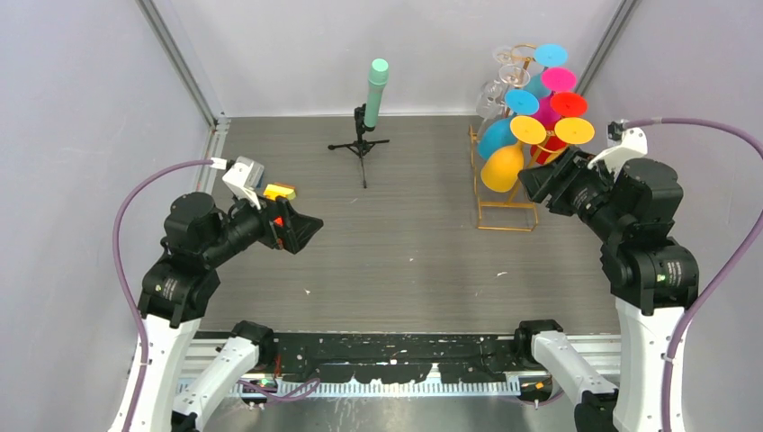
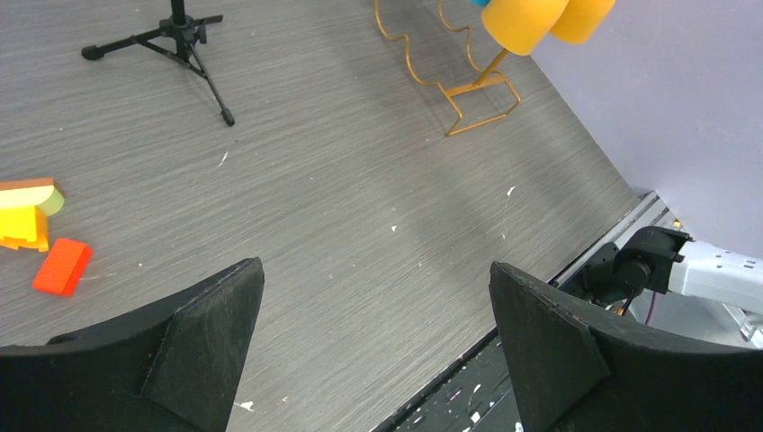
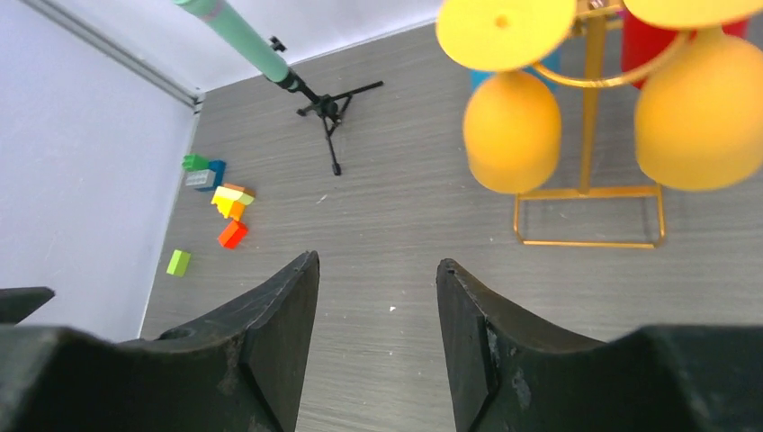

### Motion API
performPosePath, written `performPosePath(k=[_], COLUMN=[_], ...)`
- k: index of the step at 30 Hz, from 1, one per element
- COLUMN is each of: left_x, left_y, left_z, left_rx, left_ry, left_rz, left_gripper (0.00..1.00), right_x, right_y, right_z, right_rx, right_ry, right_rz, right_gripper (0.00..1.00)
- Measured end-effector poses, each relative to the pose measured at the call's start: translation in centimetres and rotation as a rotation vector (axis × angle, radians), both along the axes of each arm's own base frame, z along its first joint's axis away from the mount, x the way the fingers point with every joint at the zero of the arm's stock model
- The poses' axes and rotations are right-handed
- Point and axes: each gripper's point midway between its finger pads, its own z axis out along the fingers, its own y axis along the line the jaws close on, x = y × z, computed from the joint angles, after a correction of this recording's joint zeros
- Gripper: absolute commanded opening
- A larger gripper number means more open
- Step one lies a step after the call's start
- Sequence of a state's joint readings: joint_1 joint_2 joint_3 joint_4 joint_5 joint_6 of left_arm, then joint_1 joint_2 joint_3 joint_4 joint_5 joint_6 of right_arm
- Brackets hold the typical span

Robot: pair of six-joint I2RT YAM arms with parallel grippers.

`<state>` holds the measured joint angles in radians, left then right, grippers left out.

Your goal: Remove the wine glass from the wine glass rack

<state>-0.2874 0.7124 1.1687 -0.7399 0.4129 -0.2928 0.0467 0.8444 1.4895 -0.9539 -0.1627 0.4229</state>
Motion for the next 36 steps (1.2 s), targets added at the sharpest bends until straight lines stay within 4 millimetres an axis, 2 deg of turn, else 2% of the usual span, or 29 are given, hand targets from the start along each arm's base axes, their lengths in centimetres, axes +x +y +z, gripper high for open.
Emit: performPosePath(k=[5,10,13,16,19,26,30,36], left_x=[0.1,0.1,0.1,0.1,0.0,-0.2,-0.3,-0.2], left_y=[-0.3,-0.5,-0.5,-0.5,-0.5,-0.8,-0.9,-0.9], left_z=[-0.4,-0.7,-0.7,-0.7,-0.6,-0.9,-1.2,-1.8], left_rx=[-0.025,-0.037,-0.038,-0.038,-0.039,-0.045,-0.045,-0.041], left_ry=[-0.009,0.01,0.011,0.01,0.007,0.014,0.022,0.033], left_rz=[-0.003,-0.008,-0.008,-0.008,-0.008,-0.031,-0.041,-0.038], left_gripper=[1.0,1.0,1.0,1.0,1.0,1.0,1.0,1.0], right_x=[1.1,2.8,4.0,5.4,6.8,10.6,12.1,12.4], right_y=[0.3,-1.3,-2.6,-3.5,-3.4,0.2,1.7,2.7], right_z=[2.8,5.1,5.8,5.6,4.9,1.4,1.1,1.0], right_rx=[-0.049,-0.123,-0.177,-0.239,-0.316,-0.589,-0.725,-0.945], right_ry=[-0.054,-0.075,-0.059,-0.023,0.018,0.137,0.15,0.15], right_rz=[0.043,-0.023,-0.083,-0.132,-0.142,-0.109,-0.141,-0.201], right_gripper=[0.56,0.6,0.61,0.61,0.61,0.61,0.62,0.64])
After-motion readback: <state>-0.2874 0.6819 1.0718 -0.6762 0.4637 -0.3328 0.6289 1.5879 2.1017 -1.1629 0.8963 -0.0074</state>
